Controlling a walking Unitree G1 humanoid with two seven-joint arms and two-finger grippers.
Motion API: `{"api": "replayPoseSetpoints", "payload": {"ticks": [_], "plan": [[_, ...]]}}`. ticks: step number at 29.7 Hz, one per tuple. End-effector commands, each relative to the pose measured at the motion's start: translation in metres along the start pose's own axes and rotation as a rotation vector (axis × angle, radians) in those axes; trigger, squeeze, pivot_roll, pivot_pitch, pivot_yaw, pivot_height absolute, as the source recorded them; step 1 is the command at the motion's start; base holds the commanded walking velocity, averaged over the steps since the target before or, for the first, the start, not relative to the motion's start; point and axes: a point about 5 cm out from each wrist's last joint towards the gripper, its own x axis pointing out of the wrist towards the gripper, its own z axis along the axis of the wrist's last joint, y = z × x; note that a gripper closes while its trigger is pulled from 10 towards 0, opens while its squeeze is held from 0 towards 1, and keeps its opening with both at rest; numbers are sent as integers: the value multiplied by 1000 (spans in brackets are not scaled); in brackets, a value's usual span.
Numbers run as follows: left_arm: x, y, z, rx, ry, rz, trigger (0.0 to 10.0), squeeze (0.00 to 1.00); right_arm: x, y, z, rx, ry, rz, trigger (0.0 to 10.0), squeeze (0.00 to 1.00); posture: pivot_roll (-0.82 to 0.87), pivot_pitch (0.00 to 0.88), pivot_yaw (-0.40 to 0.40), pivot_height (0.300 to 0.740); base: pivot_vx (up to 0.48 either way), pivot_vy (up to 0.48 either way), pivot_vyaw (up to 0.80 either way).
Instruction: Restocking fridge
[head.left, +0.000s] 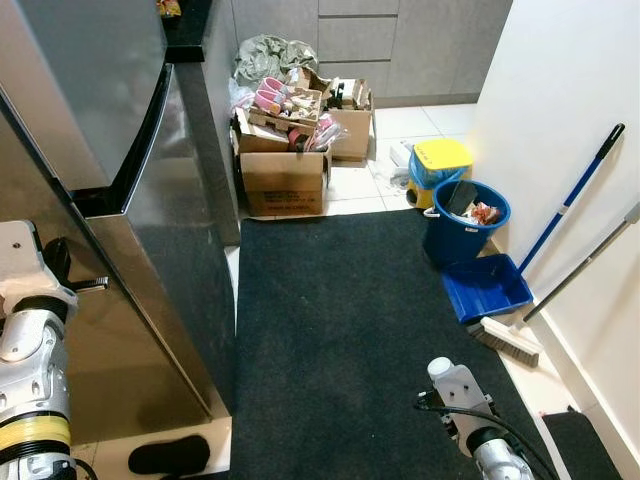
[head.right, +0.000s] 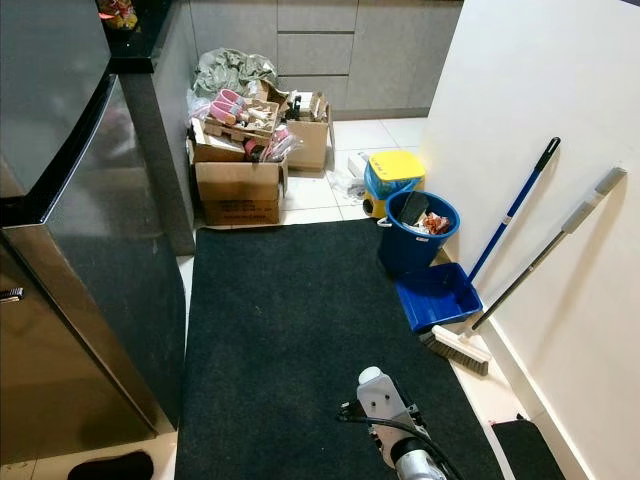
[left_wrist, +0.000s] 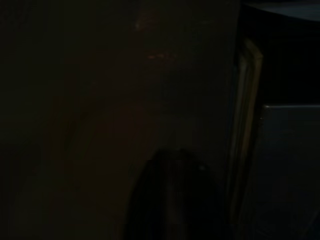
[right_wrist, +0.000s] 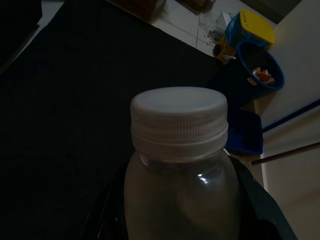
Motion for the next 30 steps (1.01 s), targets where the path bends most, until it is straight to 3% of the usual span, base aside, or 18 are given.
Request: {"api": "replayPoseSetpoints", "payload": {"ticks": [1,13,14,22,23,25,26,27,28,30], "plan": [[3,-14,-1,-15,-7,-47,10000,1000,2,-3,5,-1,-31,-12,10000,0,42,13,-35,740,0,0,0],[7,-24,1,-29,-20,-81,10000,1000,2,-3,5,2,-28,-14,10000,0,39,13,-34,740,0,0,0],[7,-25,1,-28,-22,-86,10000,0,2,-3,5,2,-28,-14,10000,0,39,13,-33,740,0,0,0],[9,-25,3,-19,-32,-78,10000,0,2,-2,5,4,-27,-14,10000,0,39,14,-31,740,0,0,0],[9,-24,4,-19,-35,-74,7020,0,1,-2,5,4,-27,-14,10000,0,39,13,-31,740,0,0,0],[9,-24,4,-19,-37,-71,7020,0,1,-2,5,4,-27,-14,10000,0,39,13,-31,740,0,0,0],[10,-23,5,-22,-43,-62,1882,0,1,-2,5,5,-27,-14,10000,0,39,14,-30,740,0,0,0],[10,-23,5,-22,-43,-62,1882,0,1,-2,5,5,-27,-14,10000,0,39,14,-30,740,0,0,0],[11,-23,6,-23,-51,-53,0,0,1,-2,5,6,-27,-14,10000,0,40,13,-31,740,0,0,0],[12,-23,8,-26,-58,-55,0,0,1,-2,5,6,-27,-14,10000,0,39,13,-30,740,0,0,0]]}}
